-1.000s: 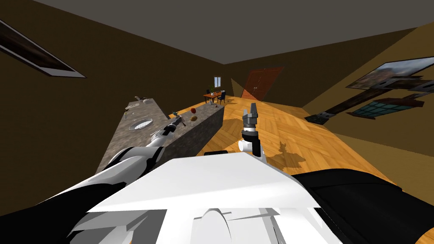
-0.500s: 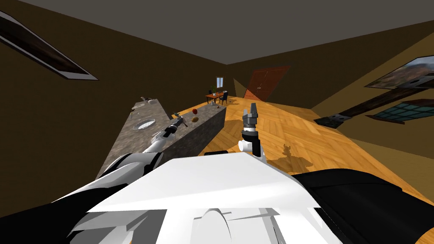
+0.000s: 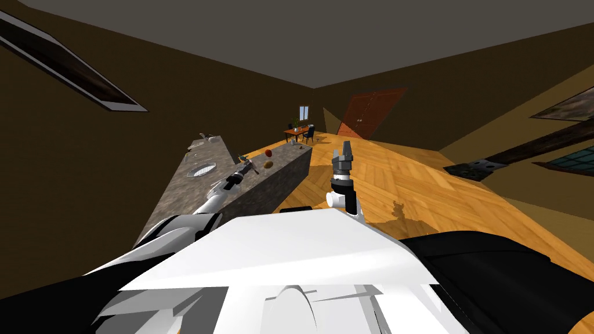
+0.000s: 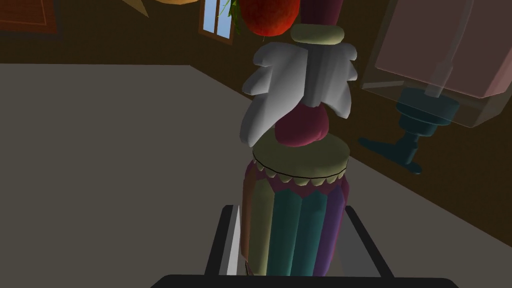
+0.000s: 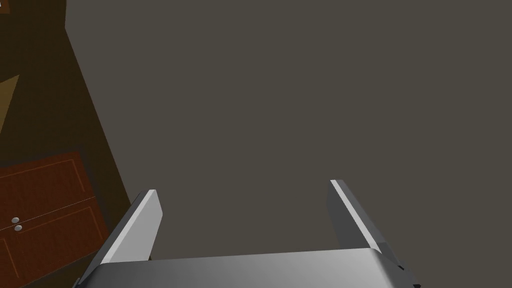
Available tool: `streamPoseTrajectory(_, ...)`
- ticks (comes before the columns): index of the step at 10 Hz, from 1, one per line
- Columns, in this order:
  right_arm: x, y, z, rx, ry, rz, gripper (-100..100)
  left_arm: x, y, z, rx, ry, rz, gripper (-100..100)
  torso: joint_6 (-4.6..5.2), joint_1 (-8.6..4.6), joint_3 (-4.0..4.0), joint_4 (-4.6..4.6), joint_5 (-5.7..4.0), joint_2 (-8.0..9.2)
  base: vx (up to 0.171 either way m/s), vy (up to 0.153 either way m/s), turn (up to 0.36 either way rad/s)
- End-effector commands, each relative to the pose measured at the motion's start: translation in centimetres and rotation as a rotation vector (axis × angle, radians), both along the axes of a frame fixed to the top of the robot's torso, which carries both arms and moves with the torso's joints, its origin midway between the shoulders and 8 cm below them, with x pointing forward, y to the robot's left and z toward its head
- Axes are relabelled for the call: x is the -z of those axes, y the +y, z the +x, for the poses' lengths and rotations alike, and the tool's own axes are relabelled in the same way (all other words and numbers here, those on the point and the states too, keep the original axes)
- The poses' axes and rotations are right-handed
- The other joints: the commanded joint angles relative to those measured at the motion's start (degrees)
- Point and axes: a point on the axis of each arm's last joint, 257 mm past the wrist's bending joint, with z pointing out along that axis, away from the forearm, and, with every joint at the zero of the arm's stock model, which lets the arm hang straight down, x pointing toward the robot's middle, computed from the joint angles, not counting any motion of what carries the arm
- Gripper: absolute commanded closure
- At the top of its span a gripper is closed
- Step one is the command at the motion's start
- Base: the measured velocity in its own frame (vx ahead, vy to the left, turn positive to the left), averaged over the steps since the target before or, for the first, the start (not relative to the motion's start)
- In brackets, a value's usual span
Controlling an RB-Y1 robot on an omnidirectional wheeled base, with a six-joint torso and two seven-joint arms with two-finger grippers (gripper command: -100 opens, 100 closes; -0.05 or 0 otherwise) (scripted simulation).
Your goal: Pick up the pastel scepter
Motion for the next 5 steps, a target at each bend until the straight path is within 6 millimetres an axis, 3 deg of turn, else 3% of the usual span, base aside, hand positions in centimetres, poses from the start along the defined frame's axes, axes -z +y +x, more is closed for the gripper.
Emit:
streamPoseTrajectory(1,0.0,0.0,0.0,0.000,0.000,0.000,0,1.4,-0.1,-1.2,0.004,0.034,-0.004,100,0.00,0.00,0.00,0.00,0.00,0.00,0.107,0.007,0.288)
streamPoseTrajectory(2,0.0,0.0,0.0,0.000,0.000,0.000,0,1.9,-0.2,-1.7,0.008,0.039,-0.003,100,-0.26,0.11,-0.12,-0.06,0.01,-0.22,0.144,-0.020,0.177)
streamPoseTrajectory(4,0.0,0.0,0.0,0.000,0.000,0.000,0,0.1,-1.9,-1.4,0.047,-0.001,0.002,100,-0.07,0.15,-0.25,-0.19,0.11,-0.31,0.036,-0.007,-0.015)
streamPoseTrajectory(5,0.0,0.0,0.0,0.000,0.000,0.000,0,2.1,-1.7,-2.9,0.045,0.041,-0.003,100,-0.04,0.16,-0.15,-0.14,0.10,-0.16,0.094,-0.014,0.215)
